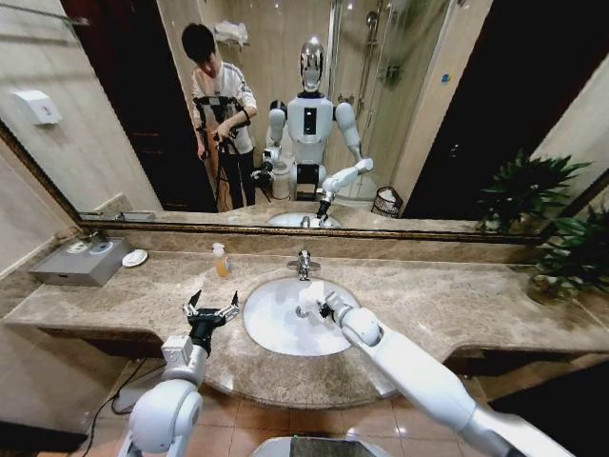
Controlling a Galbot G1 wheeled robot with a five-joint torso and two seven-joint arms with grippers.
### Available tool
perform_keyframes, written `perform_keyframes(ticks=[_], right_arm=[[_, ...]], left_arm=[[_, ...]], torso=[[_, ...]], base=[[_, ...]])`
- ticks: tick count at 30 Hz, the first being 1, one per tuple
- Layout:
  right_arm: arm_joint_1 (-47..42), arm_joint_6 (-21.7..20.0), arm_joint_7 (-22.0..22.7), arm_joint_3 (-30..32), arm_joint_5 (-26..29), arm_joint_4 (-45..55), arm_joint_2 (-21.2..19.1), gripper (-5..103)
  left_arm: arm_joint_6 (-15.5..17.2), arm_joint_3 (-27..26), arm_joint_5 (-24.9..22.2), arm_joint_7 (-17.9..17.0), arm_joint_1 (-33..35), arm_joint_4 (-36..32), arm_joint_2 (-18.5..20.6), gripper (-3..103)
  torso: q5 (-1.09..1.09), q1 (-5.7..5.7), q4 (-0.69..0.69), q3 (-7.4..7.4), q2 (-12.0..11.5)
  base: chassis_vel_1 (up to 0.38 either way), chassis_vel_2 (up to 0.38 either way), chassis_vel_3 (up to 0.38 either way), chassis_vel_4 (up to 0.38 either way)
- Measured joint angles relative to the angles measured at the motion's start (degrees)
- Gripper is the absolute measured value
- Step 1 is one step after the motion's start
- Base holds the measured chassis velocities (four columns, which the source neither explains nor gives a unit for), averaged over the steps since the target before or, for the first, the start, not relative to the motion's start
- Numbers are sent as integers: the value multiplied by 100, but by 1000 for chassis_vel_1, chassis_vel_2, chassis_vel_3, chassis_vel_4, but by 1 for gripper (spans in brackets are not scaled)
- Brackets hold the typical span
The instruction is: Pick up the towel from the sink counter and wipe the mirror surface.
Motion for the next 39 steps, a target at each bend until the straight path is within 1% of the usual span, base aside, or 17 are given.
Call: perform_keyframes(ticks=[4, 6, 8, 12, 19, 24, 27, 28, 29, 31, 32, 33, 37, 39], right_arm=[[151, -48, -75, -196, 29, -130, -46, 12], [388, -64, -203, -543, 169, -500, 7, 12], [425, -65, -223, -592, 193, -550, 12, 12], [714, -65, -365, -923, 294, -811, -10, 12], [934, -65, -474, -1039, 327, -1101, 25, 12], [874, -60, -499, -1019, 337, -1227, 42, 12], [733, -60, -503, -1077, 455, -958, -122, 12], [661, -61, -471, -1123, 502, -762, -231, 12], [661, -61, -471, -1123, 502, -762, -231, 12], [565, -62, -360, -1191, 633, -460, -404, 12], [501, -63, -267, -1227, 774, -224, -553, 12], [501, -63, -267, -1227, 774, -224, -553, 12], [432, -65, -134, -1287, 1094, 172, -837, 12], [449, -65, -143, -1251, 1106, 114, -825, 12]], left_arm=[[0, 0, 0, 0, 0, 0, 0, 100], [0, 0, 0, 0, 0, 0, 0, 100], [0, 0, 0, 0, 0, 0, 0, 100], [0, 0, 0, 0, 0, 0, 0, 100], [0, 0, 0, 0, 0, 0, 0, 100], [0, 0, 0, 0, 0, 0, 0, 100], [0, 0, 0, 0, 0, 0, 0, 100], [0, 0, 0, 0, 0, 0, 0, 100], [0, 0, 0, 0, 0, 0, 0, 100], [0, 0, 0, 0, 0, 0, 0, 100], [0, 0, 0, 0, 0, 0, 0, 100], [0, 0, 0, 0, 0, 0, 0, 100], [0, 0, 0, 0, 0, 0, 0, 100], [0, 0, 0, 0, 0, 0, 0, 100]], torso=[[-1, 0, 1, 0, 0], [0, 0, 1, 0, 0], [0, 0, 2, 0, 0], [0, 0, 2, 0, 0], [0, 0, 1, 0, 1], [0, 0, 2, -1, 0], [1, 0, 0, 0, 0], [-1, 0, 0, -1, 0], [-1, 0, 0, -1, 0], [1, 0, 0, -1, 0], [0, 0, 0, -1, 1], [0, 0, 0, -1, 1], [-1, 0, -1, -1, 1], [0, -1, -1, -1, 1]], base=[[0, 0, 0, 0], [0, 0, 0, 0], [0, 0, 0, 0], [0, 0, 0, 0], [0, 0, 0, 0], [0, 0, 0, 0], [0, 0, 0, 0], [0, 0, 0, 0], [0, 0, 0, 0], [0, 0, 0, 0], [0, 0, 0, 0], [0, 0, 0, 0], [0, 0, 0, 0], [0, 0, 0, 0]])
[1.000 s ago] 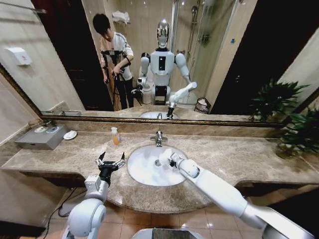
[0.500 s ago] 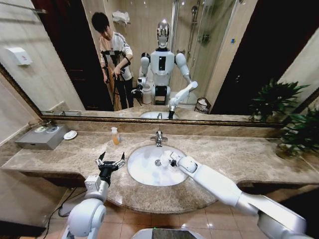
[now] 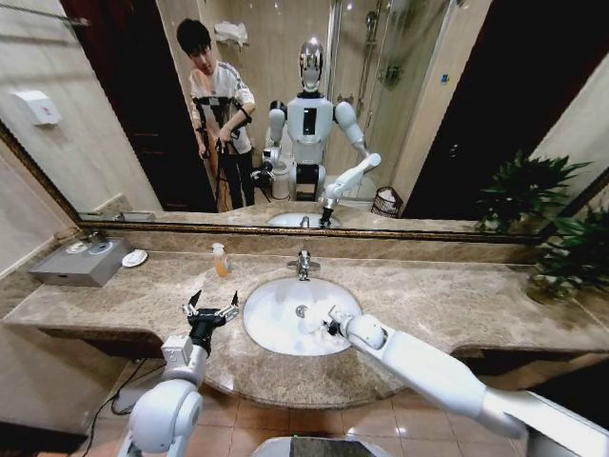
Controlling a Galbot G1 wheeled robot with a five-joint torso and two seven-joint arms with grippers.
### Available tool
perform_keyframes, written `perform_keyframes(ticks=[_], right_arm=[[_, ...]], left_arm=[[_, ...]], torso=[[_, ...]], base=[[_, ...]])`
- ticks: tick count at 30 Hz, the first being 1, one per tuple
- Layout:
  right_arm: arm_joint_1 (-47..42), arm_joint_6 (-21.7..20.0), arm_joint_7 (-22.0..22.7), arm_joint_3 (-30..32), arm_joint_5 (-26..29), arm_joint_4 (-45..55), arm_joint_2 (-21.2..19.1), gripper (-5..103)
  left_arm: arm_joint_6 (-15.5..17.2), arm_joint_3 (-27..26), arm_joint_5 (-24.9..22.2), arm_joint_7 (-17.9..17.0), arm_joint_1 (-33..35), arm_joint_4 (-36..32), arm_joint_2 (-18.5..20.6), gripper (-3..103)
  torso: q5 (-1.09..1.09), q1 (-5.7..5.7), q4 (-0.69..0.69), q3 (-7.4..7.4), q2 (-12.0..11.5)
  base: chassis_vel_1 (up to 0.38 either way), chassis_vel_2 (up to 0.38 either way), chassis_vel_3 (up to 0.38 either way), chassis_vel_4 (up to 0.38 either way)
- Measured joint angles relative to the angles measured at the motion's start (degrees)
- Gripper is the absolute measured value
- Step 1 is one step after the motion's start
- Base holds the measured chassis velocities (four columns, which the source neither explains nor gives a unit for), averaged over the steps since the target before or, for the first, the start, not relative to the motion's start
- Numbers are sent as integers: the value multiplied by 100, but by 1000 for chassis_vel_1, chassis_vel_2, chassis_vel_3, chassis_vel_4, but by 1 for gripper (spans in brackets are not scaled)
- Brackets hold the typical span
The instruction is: Pick up the towel from the sink counter and wipe the mirror surface.
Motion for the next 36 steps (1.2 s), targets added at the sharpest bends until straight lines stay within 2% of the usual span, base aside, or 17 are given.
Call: perform_keyframes(ticks=[10, 24, 30, 32, 36], right_arm=[[435, 3, -208, 392, -166, -802, 248, 12], [-326, 3, 67, 288, -77, 457, -186, 12], [-139, 5, 133, 350, -72, 92, 91, 12], [6, 13, 130, 480, -134, -392, 335, 12], [-36, 59, 133, 737, -326, -591, 369, 12]], left_arm=[[0, 0, 0, 0, 0, 0, 0, 100], [0, 0, 0, 0, 0, 0, 0, 100], [0, 0, 0, 0, 0, 0, 0, 100], [0, 0, 0, 0, 0, 0, 0, 100], [0, 0, 0, 0, 0, 0, 0, 100]], torso=[[0, 1, 3, 0, -1], [0, 0, 0, 0, 0], [0, 0, 3, 0, 0], [0, 1, 3, 0, -1], [-1, 1, 5, 0, -1]], base=[[0, 0, 0, 0], [0, 0, 0, 0], [0, 0, 0, 0], [0, 0, 0, 0], [0, 0, 0, 0]])
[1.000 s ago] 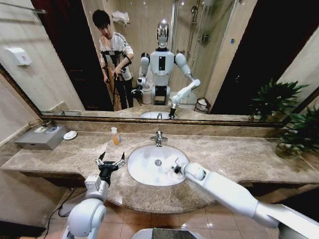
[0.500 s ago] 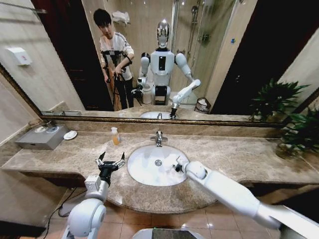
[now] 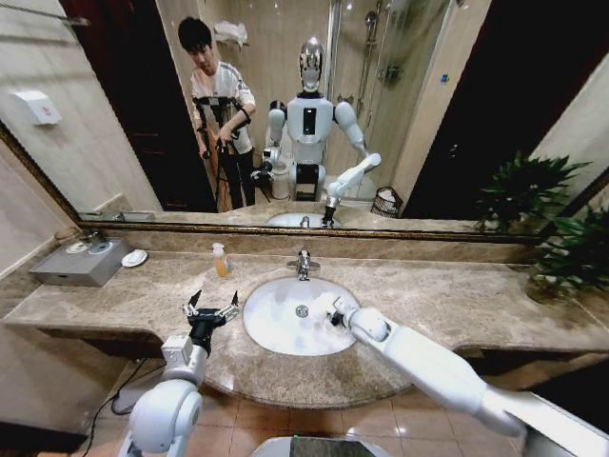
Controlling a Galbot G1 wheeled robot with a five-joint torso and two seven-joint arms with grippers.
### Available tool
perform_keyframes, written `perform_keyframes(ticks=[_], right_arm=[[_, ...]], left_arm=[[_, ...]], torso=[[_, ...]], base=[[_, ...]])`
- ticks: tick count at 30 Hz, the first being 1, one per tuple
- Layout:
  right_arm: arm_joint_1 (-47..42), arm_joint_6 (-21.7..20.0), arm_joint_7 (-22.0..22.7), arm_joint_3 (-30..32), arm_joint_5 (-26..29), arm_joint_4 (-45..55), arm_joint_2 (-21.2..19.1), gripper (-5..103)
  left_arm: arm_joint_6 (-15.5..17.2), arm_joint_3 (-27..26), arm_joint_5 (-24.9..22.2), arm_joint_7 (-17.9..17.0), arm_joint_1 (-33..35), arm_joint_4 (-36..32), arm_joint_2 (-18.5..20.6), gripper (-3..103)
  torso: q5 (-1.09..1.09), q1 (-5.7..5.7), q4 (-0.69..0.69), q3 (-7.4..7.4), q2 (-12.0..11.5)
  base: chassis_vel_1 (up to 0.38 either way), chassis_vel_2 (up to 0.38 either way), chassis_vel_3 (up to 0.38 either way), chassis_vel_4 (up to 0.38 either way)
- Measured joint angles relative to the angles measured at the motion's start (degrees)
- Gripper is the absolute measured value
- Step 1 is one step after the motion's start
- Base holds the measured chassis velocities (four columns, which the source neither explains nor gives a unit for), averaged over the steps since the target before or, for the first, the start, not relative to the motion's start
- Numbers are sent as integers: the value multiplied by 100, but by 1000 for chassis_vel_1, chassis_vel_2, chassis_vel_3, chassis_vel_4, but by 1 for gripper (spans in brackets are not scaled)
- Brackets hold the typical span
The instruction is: Pick up the towel from the sink counter and wipe the mirror surface.
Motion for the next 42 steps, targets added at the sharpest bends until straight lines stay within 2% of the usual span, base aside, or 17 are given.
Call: perform_keyframes(ticks=[2, 3, 4, 9, 13, 18, 21, 29, 34, 42], right_arm=[[-100, -10, 11, 106, -5, 101, -84, 12], [-190, -24, 20, 155, 1, 216, -166, 12], [-333, -34, 29, 162, 4, 398, -252, 12], [-691, -40, 115, 69, 35, 773, -342, 12], [-819, -40, 176, -133, 135, 1066, -419, 12], [-623, -42, 213, -319, 220, 983, -288, 12], [-185, -3, 233, -424, 232, 345, 44, 12], [232, 168, 235, -427, 280, -479, 393, 12], [133, 108, 265, -519, 373, -280, 337, 12], [-321, -6, 429, -718, 489, 486, -20, 12]], left_arm=[[0, -1, 0, 0, 1, 0, 0, 100], [0, -1, 0, 0, 0, 0, 0, 100], [0, 0, 0, 0, 0, 0, 0, 100], [0, 0, 0, 0, 0, 0, 0, 100], [0, -1, 0, 0, 0, 0, 0, 100], [0, -1, 0, 0, 0, 0, 0, 100], [0, 0, 0, 0, 0, 0, 0, 100], [0, 0, 0, 0, 1, 0, 0, 100], [0, -1, 0, 0, 0, 0, 0, 100], [0, 0, 0, 0, 0, 0, 0, 100]], torso=[[1, 0, -1, 0, 0], [-4, 0, -7, 0, 0], [-1, 0, -8, 0, 0], [0, -1, -3, -1, 1], [0, -1, -4, -1, 1], [-1, -1, -5, -1, 1], [0, -1, -1, 0, 0], [0, 0, -3, 0, 0], [0, 0, -4, 0, 0], [0, -1, -5, -1, 1]], base=[[0, 0, 0, 0], [0, 0, 0, 0], [0, 0, 0, 0], [0, 0, 0, 0], [0, 0, 0, 0], [0, 0, 0, 0], [0, 0, 0, 0], [0, 0, 0, 0], [0, 0, 0, 0], [0, 0, 0, 0]])
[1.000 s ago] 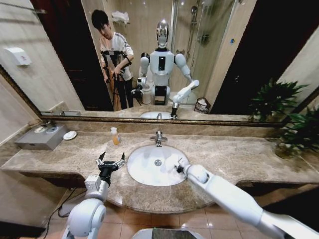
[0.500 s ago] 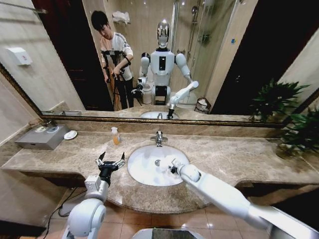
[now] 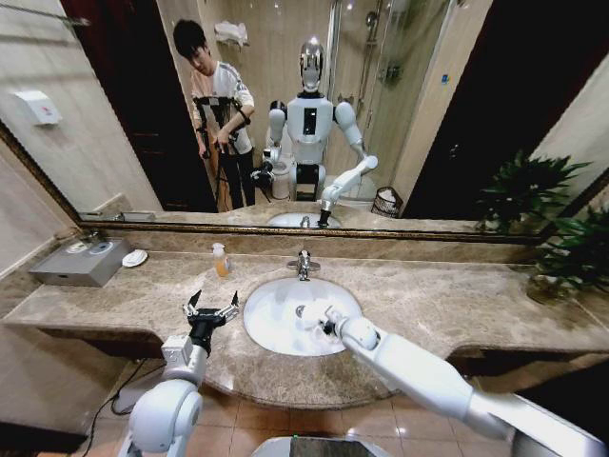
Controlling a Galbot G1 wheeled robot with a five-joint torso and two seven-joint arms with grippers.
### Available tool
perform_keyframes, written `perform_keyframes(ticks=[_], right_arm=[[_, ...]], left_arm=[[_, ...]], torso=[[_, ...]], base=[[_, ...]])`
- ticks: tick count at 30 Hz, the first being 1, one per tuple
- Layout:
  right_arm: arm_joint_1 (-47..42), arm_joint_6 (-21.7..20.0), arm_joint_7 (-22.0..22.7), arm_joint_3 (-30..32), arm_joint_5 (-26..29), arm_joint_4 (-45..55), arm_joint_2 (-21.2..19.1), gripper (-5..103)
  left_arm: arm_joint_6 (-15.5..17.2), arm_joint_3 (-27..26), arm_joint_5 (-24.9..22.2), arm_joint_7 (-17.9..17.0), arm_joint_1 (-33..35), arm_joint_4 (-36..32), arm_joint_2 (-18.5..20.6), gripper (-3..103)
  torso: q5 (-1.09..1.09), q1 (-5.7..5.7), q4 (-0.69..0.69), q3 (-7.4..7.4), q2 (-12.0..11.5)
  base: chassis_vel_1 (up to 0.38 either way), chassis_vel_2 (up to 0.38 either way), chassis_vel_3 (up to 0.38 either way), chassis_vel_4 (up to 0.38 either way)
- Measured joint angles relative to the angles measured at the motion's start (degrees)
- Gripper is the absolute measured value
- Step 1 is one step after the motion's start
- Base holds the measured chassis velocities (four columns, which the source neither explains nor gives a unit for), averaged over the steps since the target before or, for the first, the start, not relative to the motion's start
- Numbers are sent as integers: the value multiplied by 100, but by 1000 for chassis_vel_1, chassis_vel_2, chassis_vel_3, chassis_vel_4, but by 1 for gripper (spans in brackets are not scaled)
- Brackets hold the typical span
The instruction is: Pick up the towel from the sink counter and wipe the mirror surface.
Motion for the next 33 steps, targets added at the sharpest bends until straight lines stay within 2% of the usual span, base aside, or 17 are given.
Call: perform_keyframes(ticks=[5, 14, 18, 25, 31, 33], right_arm=[[67, 4, 62, 69, 45, -101, 109, 12], [535, 311, 46, 174, -103, -1152, 629, 12], [528, 300, 49, 96, -85, -1041, 622, 12], [286, 167, 53, -301, -23, -107, 394, 12], [421, 136, 119, -444, 77, 17, 579, 12], [600, 181, 126, -472, 67, -285, 766, 12]], left_arm=[[0, 0, 0, 0, 0, 0, 0, 100], [0, 0, 0, 0, 0, 0, 0, 100], [0, 0, 0, 0, 0, 0, 0, 100], [0, 0, 0, 0, 0, 0, 0, 100], [0, 0, 0, 0, -1, 0, 0, 100], [0, 0, 0, 0, 0, 0, 0, 100]], torso=[[2, 0, 1, 1, 0], [1, 1, 2, 2, -1], [-1, 1, 1, 2, -1], [-1, 0, -1, 1, -1], [-1, 0, 1, 1, -1], [-1, 0, 2, 1, -1]], base=[[0, 0, 0, 0], [0, 0, 0, 0], [0, 0, 0, 0], [0, 0, 0, 0], [0, 0, 0, 0], [0, 0, 0, 0]])
